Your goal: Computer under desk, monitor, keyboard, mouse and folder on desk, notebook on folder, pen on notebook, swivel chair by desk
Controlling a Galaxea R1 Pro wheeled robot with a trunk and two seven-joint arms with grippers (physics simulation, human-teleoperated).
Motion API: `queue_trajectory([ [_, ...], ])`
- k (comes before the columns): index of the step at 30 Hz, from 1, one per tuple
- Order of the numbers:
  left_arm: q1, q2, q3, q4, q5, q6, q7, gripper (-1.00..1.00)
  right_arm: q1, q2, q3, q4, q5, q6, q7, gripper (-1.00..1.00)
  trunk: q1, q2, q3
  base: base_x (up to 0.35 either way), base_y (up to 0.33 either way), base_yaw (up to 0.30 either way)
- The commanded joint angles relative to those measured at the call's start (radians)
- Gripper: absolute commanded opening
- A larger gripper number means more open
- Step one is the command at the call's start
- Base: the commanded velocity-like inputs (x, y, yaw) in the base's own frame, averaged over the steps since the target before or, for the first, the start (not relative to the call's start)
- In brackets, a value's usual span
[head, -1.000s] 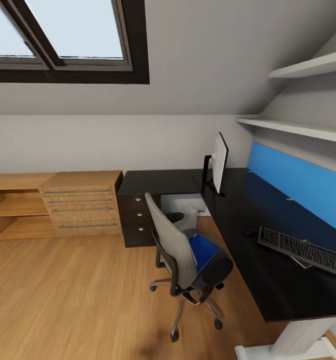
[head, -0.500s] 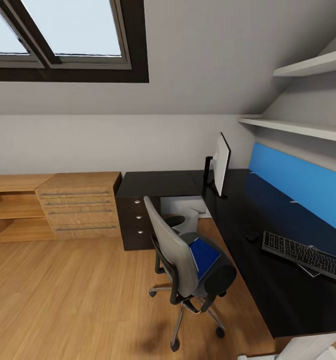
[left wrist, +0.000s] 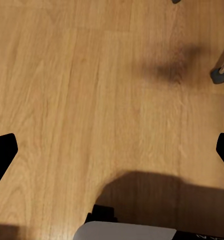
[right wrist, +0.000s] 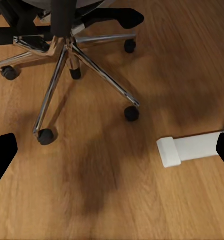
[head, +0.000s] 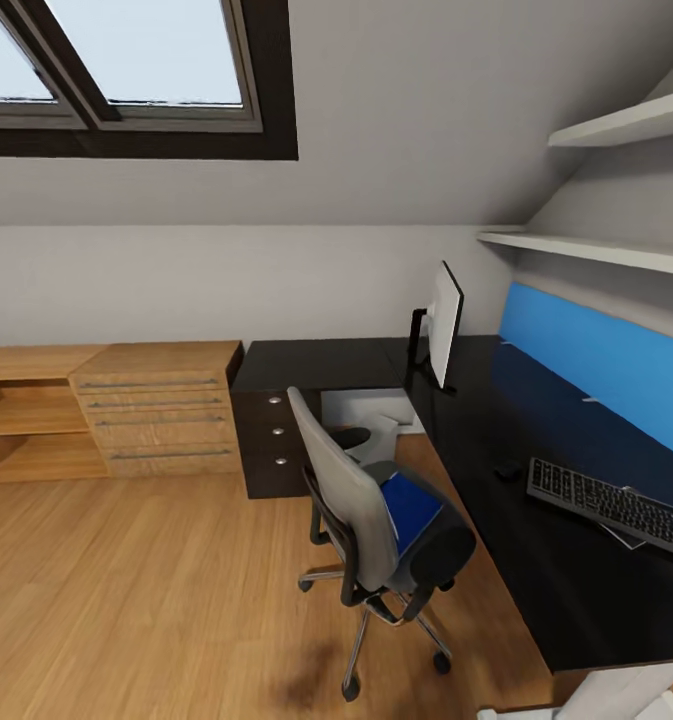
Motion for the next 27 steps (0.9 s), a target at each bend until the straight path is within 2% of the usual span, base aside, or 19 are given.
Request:
queue_trajectory([
  [1,0.000,-0.001,0.002,-0.001,0.005,-0.001,-0.002,1.00,-0.001,0.000,0.001,0.001,-0.007,-0.003,0.003,1.00,0.004,-0.008,-0.004,0.000,0.000,0.000],
  [27,0.000,-0.001,0.002,-0.001,0.005,-0.001,-0.002,1.00,-0.001,0.000,0.001,0.001,-0.007,-0.001,0.003,1.00,0.104,-0.190,-0.086,0.000,0.000,0.000],
])
